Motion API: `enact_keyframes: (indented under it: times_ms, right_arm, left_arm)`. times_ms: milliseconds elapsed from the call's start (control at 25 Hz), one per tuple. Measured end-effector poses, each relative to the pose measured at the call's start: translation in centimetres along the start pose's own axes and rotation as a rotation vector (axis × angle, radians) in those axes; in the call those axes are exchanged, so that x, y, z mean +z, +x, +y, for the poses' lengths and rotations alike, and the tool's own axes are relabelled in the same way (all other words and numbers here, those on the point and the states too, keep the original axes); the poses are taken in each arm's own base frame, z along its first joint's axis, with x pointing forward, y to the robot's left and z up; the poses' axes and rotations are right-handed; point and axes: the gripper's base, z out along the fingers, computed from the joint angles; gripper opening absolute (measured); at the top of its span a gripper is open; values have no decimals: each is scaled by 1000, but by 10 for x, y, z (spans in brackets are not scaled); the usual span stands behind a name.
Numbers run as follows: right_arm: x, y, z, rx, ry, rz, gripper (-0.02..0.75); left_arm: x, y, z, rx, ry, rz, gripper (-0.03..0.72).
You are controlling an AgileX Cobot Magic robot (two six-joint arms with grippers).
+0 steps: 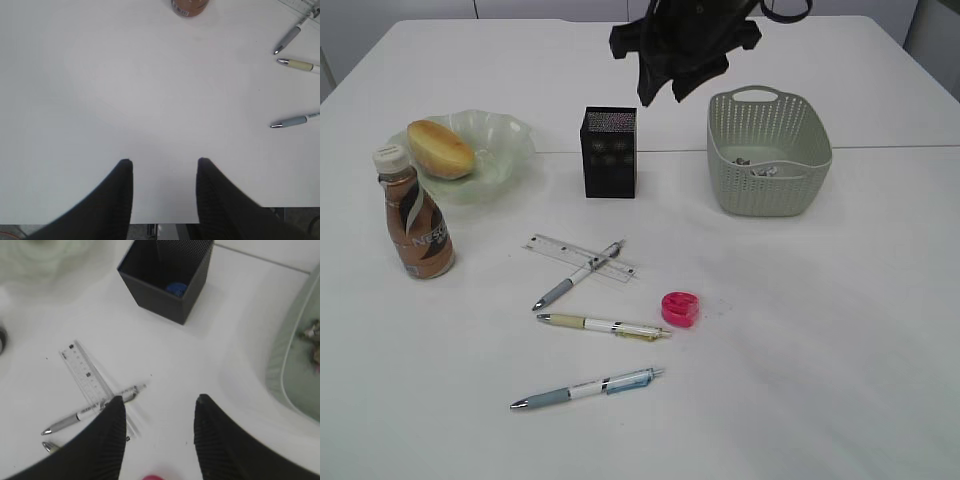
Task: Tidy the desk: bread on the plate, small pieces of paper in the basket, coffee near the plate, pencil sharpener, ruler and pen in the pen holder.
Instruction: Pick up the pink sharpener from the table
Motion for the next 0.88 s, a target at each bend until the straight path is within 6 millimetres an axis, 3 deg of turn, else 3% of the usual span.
enact_keyframes:
  times_ms: [360,680,880]
  right_arm:
    - [14,56,-5,97,33,247,345]
    - [45,98,-1,288,-16,434,392]
    - [48,102,-1,297,-11,448,398]
  left_arm:
    - [0,0,-2,-7,22,4,307]
    - [0,0,-3,-11,33,5,307]
    - [0,1,-3,-13,38,6,307]
